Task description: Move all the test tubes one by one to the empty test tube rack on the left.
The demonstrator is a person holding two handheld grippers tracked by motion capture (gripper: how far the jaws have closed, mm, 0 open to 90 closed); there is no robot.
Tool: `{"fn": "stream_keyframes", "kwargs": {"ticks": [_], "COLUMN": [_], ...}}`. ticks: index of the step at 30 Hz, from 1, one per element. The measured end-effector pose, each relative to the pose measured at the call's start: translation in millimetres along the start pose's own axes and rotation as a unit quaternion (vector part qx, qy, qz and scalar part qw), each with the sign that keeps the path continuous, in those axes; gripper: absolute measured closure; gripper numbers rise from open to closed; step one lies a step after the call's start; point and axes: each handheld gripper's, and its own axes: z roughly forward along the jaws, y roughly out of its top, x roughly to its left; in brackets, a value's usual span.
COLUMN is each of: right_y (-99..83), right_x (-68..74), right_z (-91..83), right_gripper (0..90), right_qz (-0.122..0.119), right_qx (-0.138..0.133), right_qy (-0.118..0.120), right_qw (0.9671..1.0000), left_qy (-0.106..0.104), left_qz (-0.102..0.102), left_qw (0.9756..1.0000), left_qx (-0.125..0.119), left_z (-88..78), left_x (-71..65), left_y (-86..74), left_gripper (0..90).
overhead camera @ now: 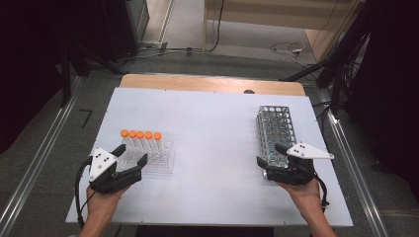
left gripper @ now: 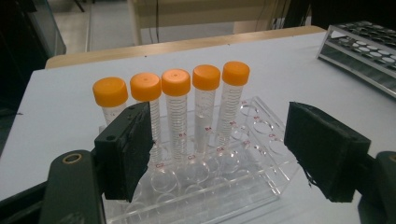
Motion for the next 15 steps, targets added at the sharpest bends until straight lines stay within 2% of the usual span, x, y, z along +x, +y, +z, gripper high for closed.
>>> {"fn": "stream_keyframes", "kwargs": {"ticks": [15], "right_y": [-14.0], "right_x": [-22.3], "right_z": [-18.7], "right_gripper": [17.7], "right_qz": [0.028], "right_qx": [-0.005], "right_qy": [-0.030], "right_qw": [0.9991], "left_qy": [0.022], "left_qz": [-0.010], "left_qw": [0.9997], "left_qx": [0.002], "left_z": [-4.9], "left_x": [9.5], "left_y": [-2.9], "left_gripper": [22.8]}}
